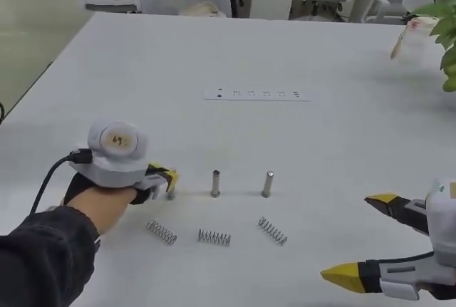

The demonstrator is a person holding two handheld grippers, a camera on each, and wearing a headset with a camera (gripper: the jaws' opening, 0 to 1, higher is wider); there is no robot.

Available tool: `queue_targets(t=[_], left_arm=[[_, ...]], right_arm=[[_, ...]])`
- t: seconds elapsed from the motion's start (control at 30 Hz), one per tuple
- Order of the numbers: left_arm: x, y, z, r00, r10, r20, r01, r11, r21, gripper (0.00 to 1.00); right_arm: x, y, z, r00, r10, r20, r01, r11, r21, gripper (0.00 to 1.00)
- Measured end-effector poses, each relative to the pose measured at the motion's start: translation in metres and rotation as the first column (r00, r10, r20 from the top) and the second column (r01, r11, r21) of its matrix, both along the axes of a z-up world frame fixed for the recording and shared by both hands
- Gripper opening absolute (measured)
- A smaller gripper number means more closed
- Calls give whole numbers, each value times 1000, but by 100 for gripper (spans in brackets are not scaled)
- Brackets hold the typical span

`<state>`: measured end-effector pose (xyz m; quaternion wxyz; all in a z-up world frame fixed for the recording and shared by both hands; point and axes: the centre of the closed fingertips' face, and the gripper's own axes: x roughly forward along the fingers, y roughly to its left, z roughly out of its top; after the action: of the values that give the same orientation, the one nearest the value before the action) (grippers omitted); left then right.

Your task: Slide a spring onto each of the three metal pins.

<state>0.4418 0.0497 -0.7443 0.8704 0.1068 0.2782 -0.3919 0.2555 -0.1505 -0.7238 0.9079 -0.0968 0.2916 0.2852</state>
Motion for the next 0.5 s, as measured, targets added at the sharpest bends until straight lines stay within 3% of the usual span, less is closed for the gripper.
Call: queue_targets(t=[0.5], left_arm=[[0, 4, 0, 1000, 18, -8, -18, 1000, 1, 0]], right_arm=[[0, 3, 0, 1000, 13, 0, -13, 1000, -4, 93]])
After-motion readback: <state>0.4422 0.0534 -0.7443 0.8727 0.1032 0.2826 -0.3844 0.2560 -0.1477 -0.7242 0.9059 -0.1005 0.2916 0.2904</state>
